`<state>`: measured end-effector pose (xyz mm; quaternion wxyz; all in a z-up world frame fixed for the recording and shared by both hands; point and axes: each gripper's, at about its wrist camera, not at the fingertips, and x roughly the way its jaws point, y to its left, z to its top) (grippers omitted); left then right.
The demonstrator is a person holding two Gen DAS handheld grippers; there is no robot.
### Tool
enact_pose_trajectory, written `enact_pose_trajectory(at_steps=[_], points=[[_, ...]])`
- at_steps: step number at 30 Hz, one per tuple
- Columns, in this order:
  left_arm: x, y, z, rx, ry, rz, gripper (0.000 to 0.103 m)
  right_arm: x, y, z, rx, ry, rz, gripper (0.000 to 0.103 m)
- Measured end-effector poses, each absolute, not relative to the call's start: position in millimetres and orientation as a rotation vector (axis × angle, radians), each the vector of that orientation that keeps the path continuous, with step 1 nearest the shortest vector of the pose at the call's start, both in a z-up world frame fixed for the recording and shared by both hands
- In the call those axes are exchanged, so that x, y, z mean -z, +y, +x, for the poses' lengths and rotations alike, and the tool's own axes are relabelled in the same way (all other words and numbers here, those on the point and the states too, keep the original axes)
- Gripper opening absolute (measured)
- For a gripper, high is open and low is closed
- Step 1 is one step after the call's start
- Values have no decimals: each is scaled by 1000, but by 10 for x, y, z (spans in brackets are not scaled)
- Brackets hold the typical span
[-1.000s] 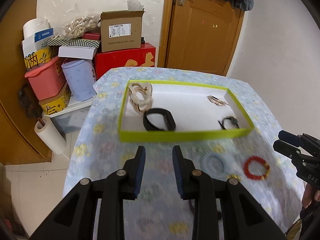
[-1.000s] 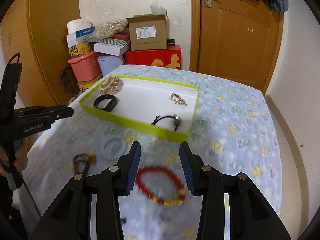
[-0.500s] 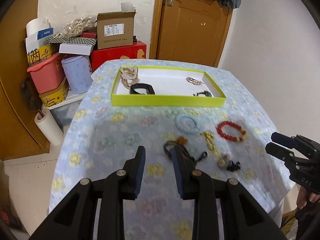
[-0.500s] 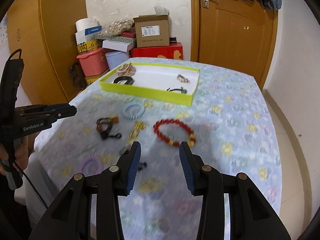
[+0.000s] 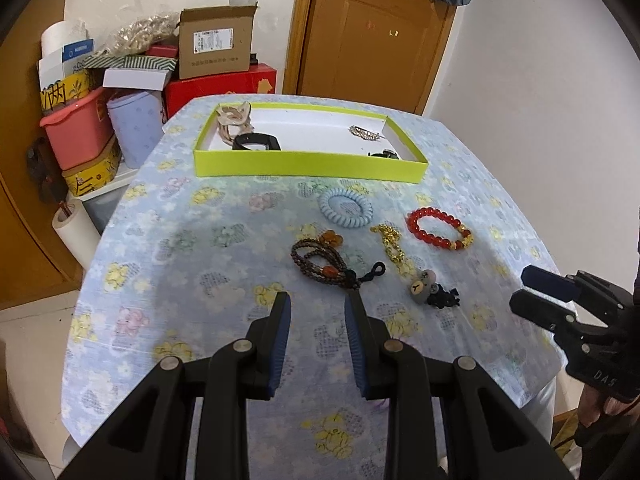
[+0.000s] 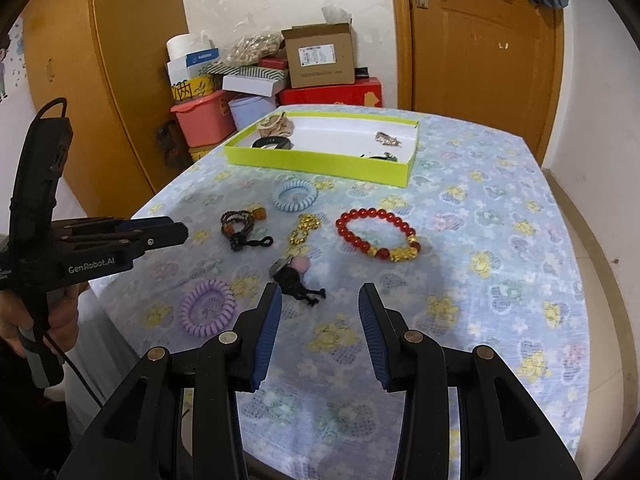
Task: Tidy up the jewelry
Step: 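Withdraw both grippers back over the remaining jewelry, then grasp the dark beaded bracelet with the left gripper while the right grasps the black charm keychain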
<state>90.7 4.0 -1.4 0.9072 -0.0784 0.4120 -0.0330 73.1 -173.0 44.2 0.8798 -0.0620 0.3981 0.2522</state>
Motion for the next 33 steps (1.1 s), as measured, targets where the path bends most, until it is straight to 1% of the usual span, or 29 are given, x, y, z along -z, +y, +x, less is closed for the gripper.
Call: enact_pose_trajectory(at_steps=[7, 11, 20, 23, 24, 25, 29, 30, 33], points=[[90, 83, 978, 66, 867, -186, 29, -320, -1607, 820, -561, 855, -143, 41], [104, 118, 1008, 65, 867, -196, 35, -228, -1511, 909, -579, 870, -160, 41], [123, 212, 1091, 61, 870, -231, 37, -17, -1259, 1082, -624, 906, -196, 41], [156, 208, 1135, 69, 882, -246, 41, 4, -1216, 1084, -623, 896, -219, 41], [169, 202, 1154, 73, 887, -252, 42, 7, -1214, 1080, -619, 895, -222, 33], [182, 191, 1171, 76, 890, -255, 42, 6, -1222, 1077, -613, 891, -225, 31], [214, 112, 1258, 93, 900, -263, 45, -3, -1289, 1102, -598, 893, -206, 29], [218, 94, 1277, 97, 902, -264, 45, -3, -1308, 1100, -595, 897, -203, 19], [241, 39, 1342, 97, 910, -266, 45, -10, -1393, 1097, -583, 901, -187, 19]])
